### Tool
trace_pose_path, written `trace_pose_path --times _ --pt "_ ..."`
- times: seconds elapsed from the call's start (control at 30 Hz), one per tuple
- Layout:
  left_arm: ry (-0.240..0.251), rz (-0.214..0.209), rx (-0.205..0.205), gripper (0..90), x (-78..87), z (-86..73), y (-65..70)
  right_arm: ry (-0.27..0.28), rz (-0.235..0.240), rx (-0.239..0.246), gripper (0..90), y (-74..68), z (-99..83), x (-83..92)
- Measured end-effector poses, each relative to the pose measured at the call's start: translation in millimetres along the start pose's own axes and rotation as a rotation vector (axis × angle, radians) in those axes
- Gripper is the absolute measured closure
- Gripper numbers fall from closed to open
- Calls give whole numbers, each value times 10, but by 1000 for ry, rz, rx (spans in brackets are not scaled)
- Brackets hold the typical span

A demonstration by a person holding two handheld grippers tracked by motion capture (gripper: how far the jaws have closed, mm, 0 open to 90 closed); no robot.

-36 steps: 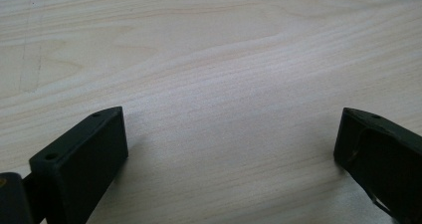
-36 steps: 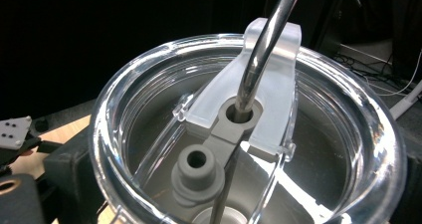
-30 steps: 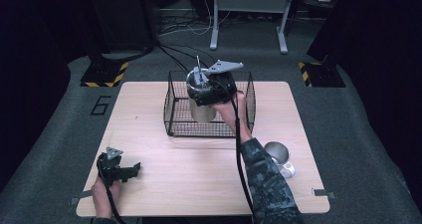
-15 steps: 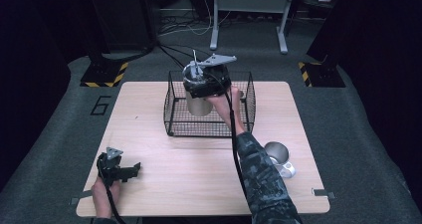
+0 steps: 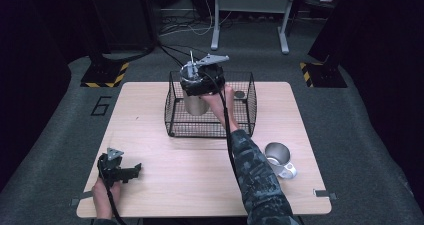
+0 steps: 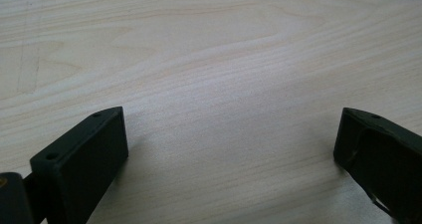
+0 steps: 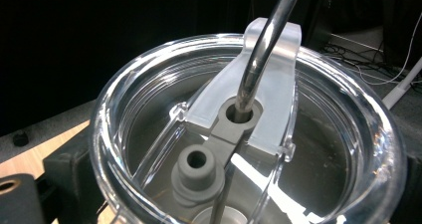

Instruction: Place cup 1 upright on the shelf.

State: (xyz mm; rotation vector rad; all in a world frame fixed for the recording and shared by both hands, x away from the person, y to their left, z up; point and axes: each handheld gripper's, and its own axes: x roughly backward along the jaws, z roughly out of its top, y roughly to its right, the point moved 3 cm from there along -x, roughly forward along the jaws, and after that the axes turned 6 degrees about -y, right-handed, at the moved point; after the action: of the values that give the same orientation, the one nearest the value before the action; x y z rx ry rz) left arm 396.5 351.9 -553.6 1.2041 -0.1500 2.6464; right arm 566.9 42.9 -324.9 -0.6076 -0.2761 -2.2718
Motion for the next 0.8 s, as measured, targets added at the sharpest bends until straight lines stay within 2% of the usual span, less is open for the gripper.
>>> trace_pose_path --times 0.1,0.17,0.37,0.43,0.47,0.8 --pt "2 0 2 6 -1 0 1 -10 -3 -4 37 11 -13 -57" --pt "1 -1 2 6 -1 1 1 -20 -7 -23 37 8 -22 -95" --pt "3 -1 3 6 -2 1 3 -34 -12 -18 37 39 -60 -191" --pt "2 -1 2 6 -2 1 2 -31 -14 -21 37 41 -64 -212" --pt "1 -1 -1 6 -1 1 1 -42 -12 -39 36 42 -80 -236" --pt "-2 -2 -4 6 1 1 -1 -63 -5 -45 36 55 -161 -391"
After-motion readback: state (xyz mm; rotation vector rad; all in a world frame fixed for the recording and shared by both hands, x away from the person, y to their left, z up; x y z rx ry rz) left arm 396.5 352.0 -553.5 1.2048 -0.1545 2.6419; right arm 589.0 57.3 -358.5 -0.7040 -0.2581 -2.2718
